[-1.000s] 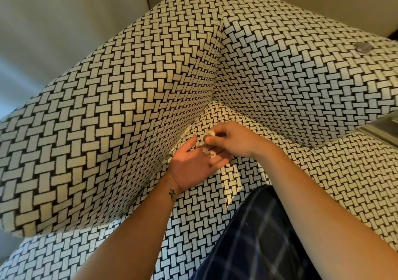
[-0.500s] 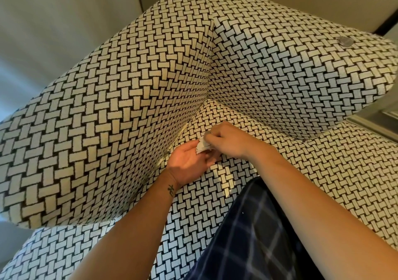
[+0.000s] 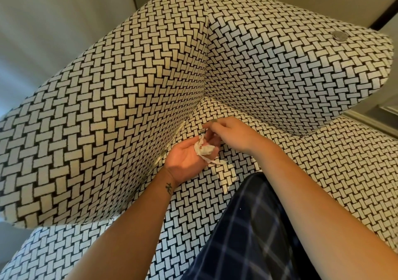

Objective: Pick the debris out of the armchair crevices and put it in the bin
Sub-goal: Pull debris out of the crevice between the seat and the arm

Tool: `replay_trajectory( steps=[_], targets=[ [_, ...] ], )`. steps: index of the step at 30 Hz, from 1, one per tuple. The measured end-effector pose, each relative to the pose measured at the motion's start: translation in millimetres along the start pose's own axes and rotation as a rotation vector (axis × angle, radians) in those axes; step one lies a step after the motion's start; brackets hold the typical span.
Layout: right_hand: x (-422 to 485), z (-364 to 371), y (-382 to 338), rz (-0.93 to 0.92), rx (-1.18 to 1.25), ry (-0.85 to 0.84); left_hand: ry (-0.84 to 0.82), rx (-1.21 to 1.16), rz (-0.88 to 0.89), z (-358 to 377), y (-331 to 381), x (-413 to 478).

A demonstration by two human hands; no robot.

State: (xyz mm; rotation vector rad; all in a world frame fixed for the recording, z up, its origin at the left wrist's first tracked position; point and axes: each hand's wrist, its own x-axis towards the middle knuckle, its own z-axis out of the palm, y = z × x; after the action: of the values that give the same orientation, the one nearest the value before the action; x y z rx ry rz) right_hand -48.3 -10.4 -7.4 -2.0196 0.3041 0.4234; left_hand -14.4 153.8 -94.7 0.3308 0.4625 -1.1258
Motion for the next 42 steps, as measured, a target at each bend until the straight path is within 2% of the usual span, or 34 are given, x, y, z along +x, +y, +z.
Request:
replay_trajectory(
  steps=[14, 24, 29, 35, 38, 42],
  targets=[
    [-9, -6, 9, -0.143, -0.142, 0.282, -0.076, 0.082, 0.023, 1, -2, 1],
    [-25, -4, 12, -0.013, -0.199, 0.23, -0.004, 0.09, 0.09, 3, -11, -9],
    [-31, 4, 9, 0.068, -0.146, 0.066, 0.109, 0.019, 0.235, 22, -20, -9],
    [-36, 6, 5, 0.223, 0.126, -0.078, 0.196, -0.031, 0.317, 35, -24, -4],
    [-38, 4, 5, 0.201, 0.208, -0.077, 0.23, -0.023, 0.328, 41, -26, -5],
    [-38, 2, 8, 0.125, 0.17, -0.045, 0.257, 0.064, 0.346, 49, -35, -7]
  ],
)
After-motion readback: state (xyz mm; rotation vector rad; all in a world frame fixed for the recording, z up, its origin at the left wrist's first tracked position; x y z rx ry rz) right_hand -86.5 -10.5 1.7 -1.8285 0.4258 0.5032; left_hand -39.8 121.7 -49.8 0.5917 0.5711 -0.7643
